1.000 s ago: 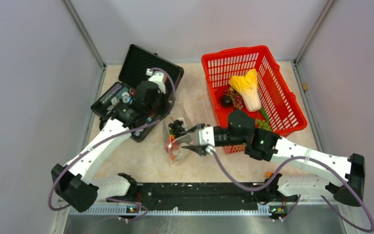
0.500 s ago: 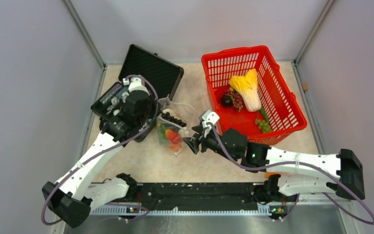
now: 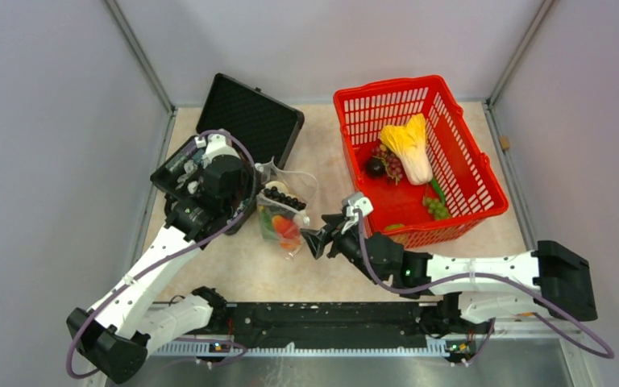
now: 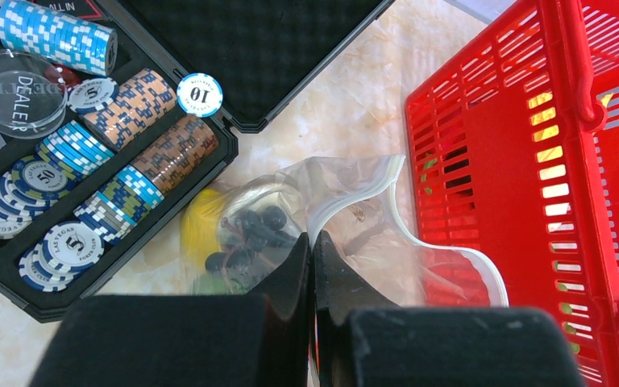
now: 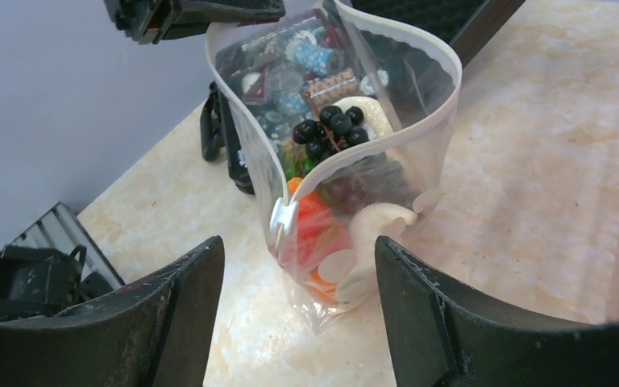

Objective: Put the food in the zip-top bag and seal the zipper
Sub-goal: Adjust the zipper food storage bag at the center of the board.

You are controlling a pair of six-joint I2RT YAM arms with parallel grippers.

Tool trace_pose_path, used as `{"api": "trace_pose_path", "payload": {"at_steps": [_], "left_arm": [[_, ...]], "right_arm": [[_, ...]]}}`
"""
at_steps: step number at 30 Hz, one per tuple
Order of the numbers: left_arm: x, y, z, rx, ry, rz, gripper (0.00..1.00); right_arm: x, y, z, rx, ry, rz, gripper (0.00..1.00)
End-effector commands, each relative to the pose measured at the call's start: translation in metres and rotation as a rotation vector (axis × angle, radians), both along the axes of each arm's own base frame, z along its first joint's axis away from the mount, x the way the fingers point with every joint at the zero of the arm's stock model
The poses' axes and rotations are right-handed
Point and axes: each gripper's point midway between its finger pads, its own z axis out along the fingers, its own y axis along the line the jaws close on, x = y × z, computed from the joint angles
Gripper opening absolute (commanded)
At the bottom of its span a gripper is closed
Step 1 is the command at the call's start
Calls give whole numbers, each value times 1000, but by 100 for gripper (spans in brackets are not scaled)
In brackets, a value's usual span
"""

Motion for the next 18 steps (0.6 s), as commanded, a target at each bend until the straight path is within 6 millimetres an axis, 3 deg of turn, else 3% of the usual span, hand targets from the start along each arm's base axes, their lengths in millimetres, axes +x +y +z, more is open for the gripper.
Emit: {"api": "trace_pose_path", "payload": {"at_steps": [1,10,18], "left_arm": [[7,-1,21,-54,-77,17,0],[9,-5,25,-54,-82,0,0],[8,-3,29,-59,-94,1,0]], "right_arm": [[13,-2,15,142,-3,-109,68],[15,31,4,144,-86,-64,70],[28,26,-2,221,-234,-155,69]]}}
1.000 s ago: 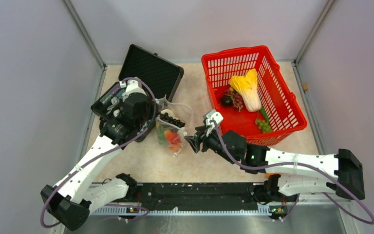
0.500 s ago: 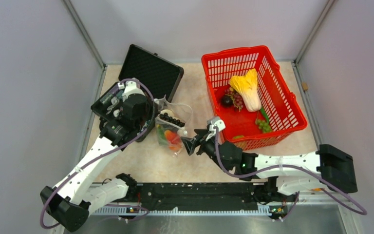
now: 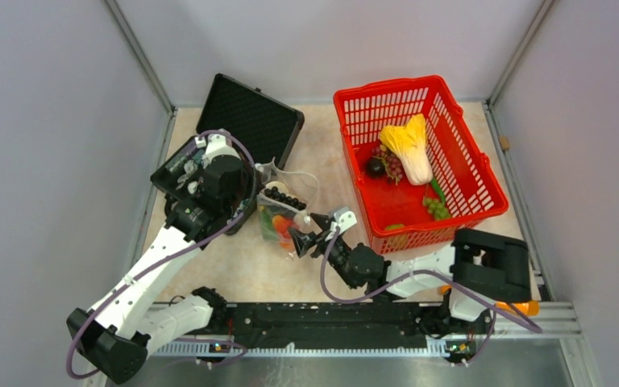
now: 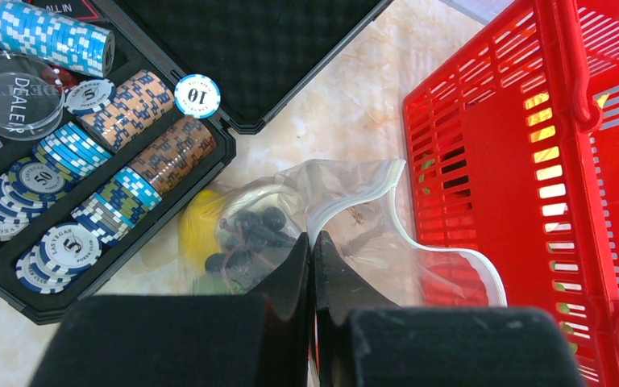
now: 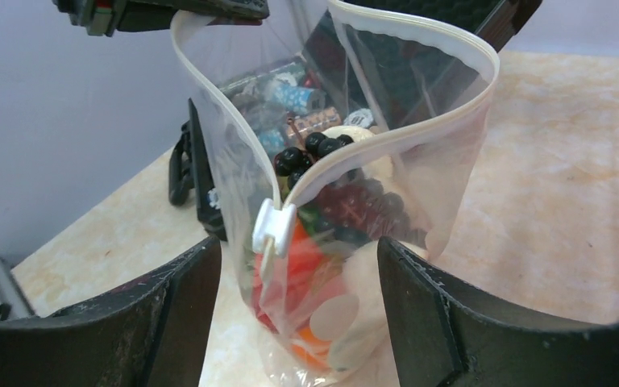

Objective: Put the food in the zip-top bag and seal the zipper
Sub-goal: Adjust the zipper food storage bag at the center of the board.

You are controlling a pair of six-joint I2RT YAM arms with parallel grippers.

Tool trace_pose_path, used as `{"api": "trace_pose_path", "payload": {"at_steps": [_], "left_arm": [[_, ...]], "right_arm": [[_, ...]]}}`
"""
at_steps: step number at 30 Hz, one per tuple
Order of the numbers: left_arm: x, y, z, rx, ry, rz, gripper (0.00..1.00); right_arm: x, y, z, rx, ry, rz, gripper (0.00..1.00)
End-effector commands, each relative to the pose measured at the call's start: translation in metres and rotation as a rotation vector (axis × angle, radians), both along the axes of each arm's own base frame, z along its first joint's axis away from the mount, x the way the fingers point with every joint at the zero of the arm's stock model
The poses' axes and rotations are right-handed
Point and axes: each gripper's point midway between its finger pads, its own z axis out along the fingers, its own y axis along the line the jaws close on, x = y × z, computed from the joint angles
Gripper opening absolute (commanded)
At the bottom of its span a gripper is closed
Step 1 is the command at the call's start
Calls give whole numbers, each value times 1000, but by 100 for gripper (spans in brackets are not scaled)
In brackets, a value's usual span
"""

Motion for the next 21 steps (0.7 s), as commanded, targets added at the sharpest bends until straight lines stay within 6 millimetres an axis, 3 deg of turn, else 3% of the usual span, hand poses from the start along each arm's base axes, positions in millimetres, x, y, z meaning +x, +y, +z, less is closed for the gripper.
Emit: {"api": "trace_pose_path", "payload": {"at_steps": [1,8,16,19,21], "left_arm": [[8,-3,29,-54,-91,1,0],[8,-5,30,-56,-93,-12,0],[7,-6,29,-59,-91,-22,0],[8,-6,29,-59,-92,-18,0],[8,-6,29,-57,-91,-20,0]], "right_arm": [[5,-5,33,156,-129,-60,69],[22,-9,36,165,-195,-197,55],[26,2,43,190,-204,-189,56],[30,1,41,213,-190,-183,39],[30,-1,38,207,-186,-180,20]]}}
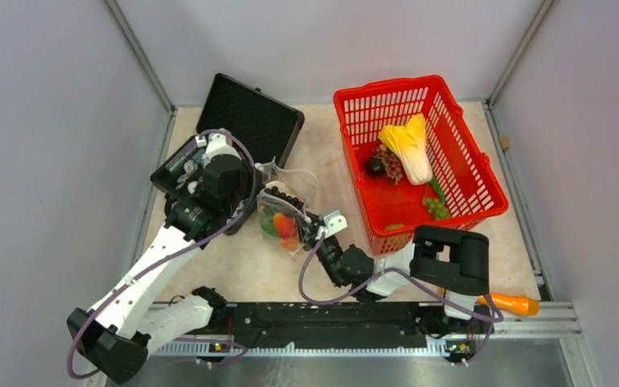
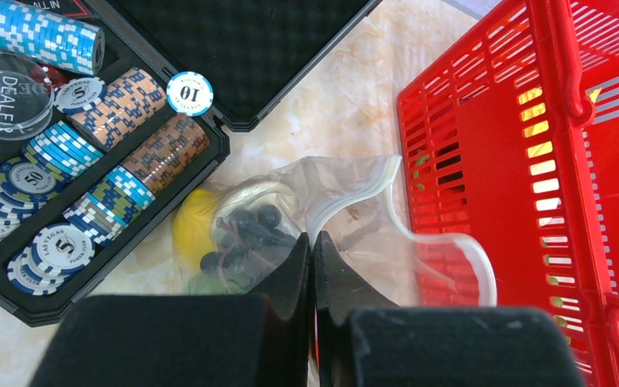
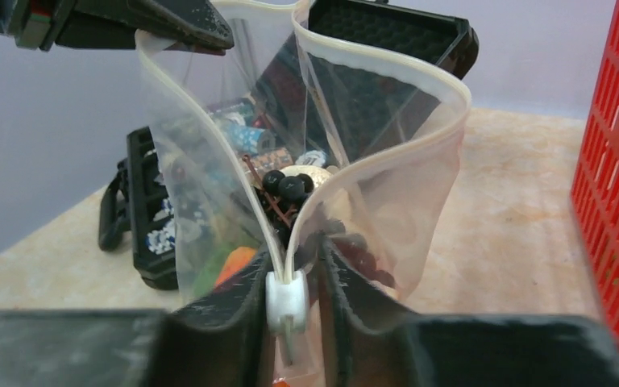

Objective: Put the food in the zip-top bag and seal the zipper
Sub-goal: Adjust the zipper food storage bag at the center of the board.

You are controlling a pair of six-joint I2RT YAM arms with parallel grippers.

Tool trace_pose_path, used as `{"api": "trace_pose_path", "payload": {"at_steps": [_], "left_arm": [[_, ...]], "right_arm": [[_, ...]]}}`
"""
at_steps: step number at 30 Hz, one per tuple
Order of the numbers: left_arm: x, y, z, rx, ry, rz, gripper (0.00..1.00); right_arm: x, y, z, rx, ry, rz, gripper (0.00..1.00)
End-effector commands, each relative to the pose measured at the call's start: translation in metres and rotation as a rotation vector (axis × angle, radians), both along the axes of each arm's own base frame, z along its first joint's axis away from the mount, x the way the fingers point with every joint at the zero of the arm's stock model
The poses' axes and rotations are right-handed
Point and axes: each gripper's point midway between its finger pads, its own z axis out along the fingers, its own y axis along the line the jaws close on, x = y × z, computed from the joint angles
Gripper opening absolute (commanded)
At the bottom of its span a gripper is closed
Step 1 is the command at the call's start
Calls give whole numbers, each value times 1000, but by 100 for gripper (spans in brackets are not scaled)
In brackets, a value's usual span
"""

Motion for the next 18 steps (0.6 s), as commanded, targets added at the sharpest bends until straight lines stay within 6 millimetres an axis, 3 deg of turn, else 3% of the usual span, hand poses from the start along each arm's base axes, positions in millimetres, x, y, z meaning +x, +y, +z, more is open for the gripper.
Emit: {"api": "trace_pose_path", "payload": {"at_steps": [1,3,8,9,11,16,18], "left_arm": [[8,-3,29,-48,-94,-2,0],[8,-3,29,-47,-95,0,0],[7,-5,33,-38,-116,-30,3],[6,-7,36,-31,-128,-54,14],[3,-8,44,-19,-156,-82,50],[-8,4,70,58,-259,-117,87],[-14,10,84,92,-301,-126,97]], "right_arm": [[1,-8,41,234,-36,2,13],[0,-12,36,220,-30,2,0],[-12,-19,49,176,-81,77,0],[-16,-17,53,143,-93,107,0],[-22,-14,61,97,-91,196,0],[-28,-14,72,4,-4,461,0],[-33,-15,73,-76,-3,524,0]]}}
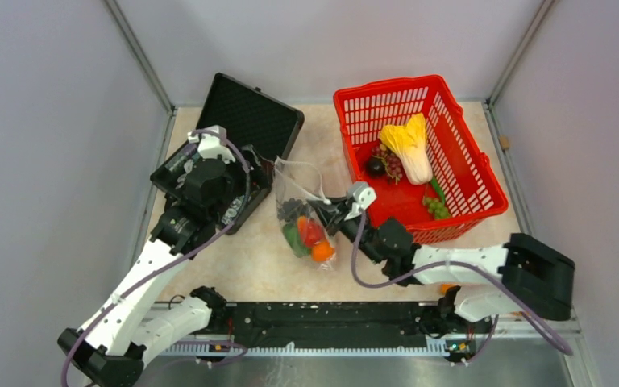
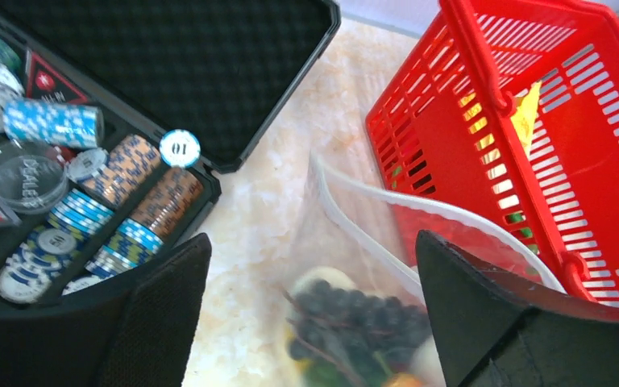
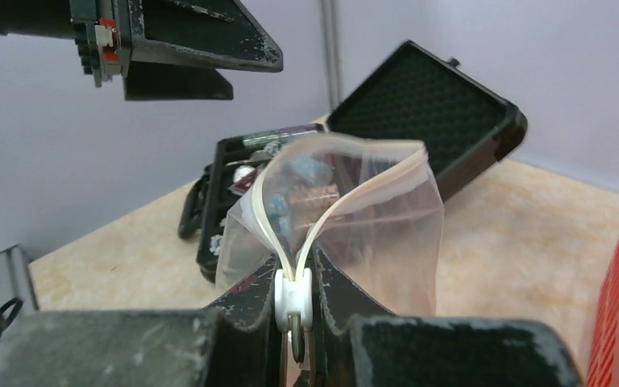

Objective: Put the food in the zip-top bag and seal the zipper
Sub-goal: Adjust the zipper food storage bag at the center of the board.

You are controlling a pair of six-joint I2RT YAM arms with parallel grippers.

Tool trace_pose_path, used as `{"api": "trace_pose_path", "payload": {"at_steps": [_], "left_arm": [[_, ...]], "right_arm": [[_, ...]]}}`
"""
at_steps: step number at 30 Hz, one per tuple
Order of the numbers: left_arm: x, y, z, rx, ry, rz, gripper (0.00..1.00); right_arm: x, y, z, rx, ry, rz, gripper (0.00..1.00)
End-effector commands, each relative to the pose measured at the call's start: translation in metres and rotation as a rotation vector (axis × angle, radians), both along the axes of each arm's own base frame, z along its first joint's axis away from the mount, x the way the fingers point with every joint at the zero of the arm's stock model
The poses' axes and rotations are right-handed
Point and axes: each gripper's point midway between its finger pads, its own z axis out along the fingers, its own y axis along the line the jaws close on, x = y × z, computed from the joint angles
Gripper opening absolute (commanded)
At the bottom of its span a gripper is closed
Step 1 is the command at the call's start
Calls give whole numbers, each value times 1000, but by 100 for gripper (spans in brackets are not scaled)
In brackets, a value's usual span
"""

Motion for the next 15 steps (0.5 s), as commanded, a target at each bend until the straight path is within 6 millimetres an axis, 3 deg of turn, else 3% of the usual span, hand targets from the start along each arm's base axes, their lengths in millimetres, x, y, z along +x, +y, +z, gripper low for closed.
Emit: {"api": "trace_pose_path", "payload": {"at_steps": [1,7,13,15], "left_arm": [[-9,10,57,55,-194,-45,98],[-19,8,73,132,-255,-127,99],[-20,12,70,147,-242,-114,99],[-24,10,74,150,-260,-139,99]], "right_arm": [[-30,16,10,-131,13,307,0],[-49,18,4,-332,48,548,0],[-70,29,46,-454,-24,748,0],[-76,32,51,-500,-52,811,0]]}}
